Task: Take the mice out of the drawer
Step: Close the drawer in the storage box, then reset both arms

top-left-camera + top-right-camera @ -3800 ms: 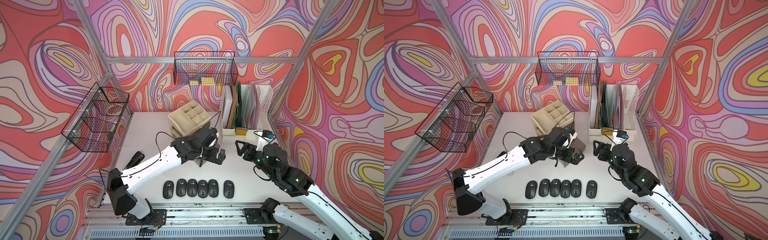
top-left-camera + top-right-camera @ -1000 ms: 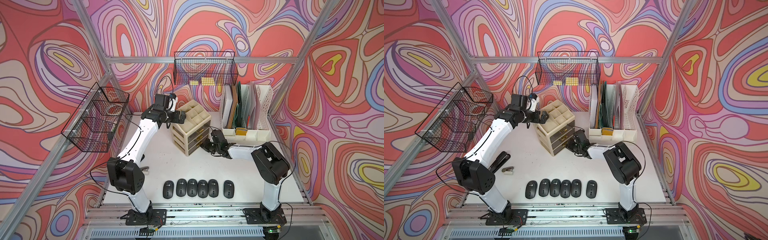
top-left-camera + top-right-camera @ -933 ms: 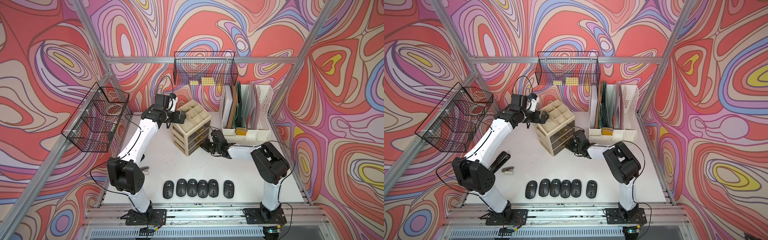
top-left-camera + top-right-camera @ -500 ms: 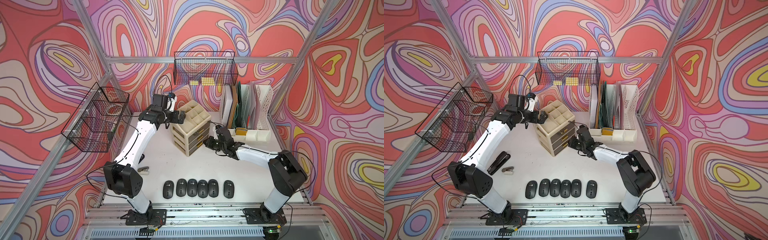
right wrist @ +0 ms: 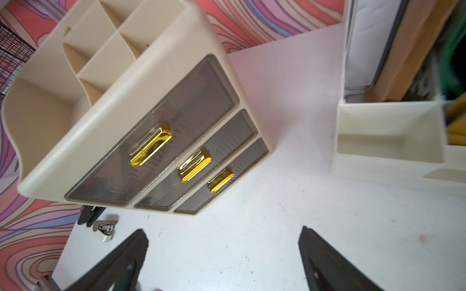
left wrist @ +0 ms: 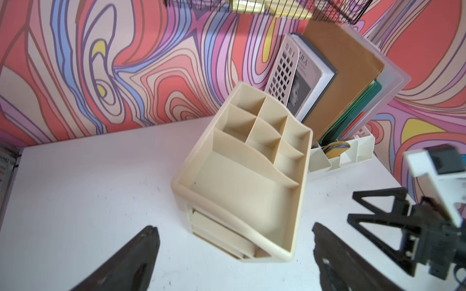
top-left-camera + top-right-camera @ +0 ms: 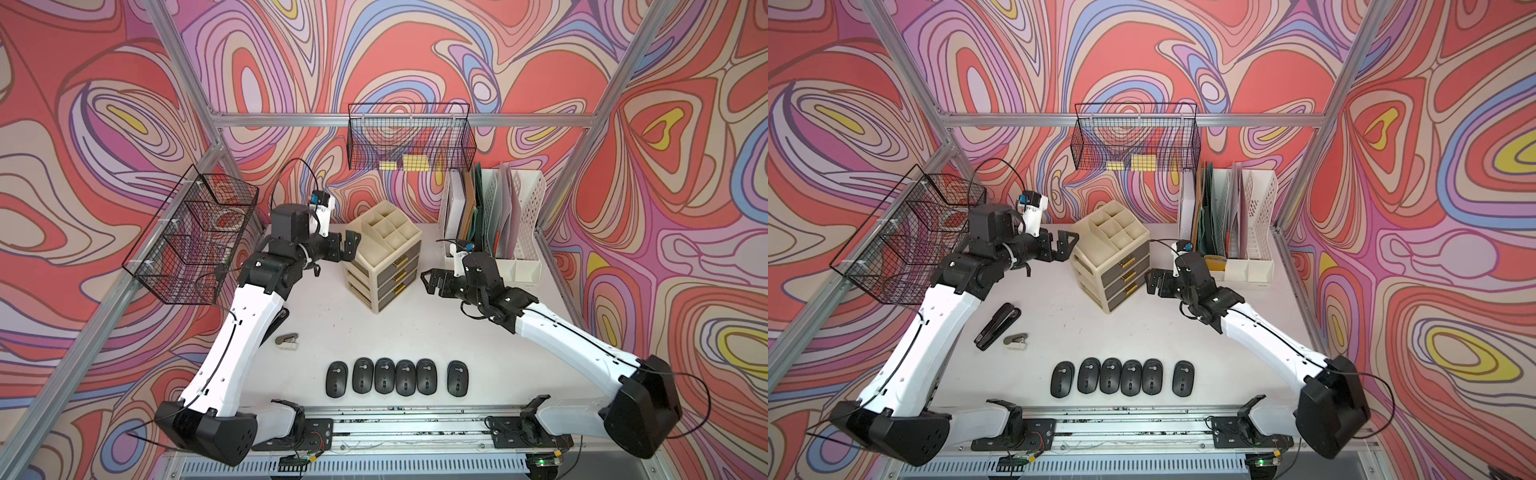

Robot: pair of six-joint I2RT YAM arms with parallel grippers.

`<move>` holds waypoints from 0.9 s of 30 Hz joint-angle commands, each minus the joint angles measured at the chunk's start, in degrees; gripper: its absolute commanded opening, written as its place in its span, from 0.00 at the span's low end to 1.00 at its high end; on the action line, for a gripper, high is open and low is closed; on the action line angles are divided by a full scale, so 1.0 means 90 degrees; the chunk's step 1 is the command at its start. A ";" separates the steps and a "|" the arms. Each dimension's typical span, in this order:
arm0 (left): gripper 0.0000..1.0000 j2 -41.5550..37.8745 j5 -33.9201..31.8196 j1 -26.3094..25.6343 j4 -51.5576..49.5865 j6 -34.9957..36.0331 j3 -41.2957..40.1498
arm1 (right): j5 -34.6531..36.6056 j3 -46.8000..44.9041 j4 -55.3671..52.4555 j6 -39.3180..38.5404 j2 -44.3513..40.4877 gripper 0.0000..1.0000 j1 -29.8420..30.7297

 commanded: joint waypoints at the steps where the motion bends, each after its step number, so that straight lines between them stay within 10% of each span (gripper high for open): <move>1: 0.99 -0.0532 -0.0349 0.0020 0.0568 -0.0251 -0.1000 | 0.1192 -0.0277 -0.0380 -0.0630 -0.0491 0.98 -0.0070; 12: 0.99 -0.1667 -0.2908 0.0020 0.2571 -0.0565 -0.4244 | 0.2805 -0.2471 0.2573 -0.2088 -0.0782 0.98 -0.1627; 27: 0.99 0.0406 -0.3653 0.0101 0.7654 0.1340 -0.6413 | 0.1428 -0.4013 0.8395 -0.2989 0.2044 0.97 -0.3092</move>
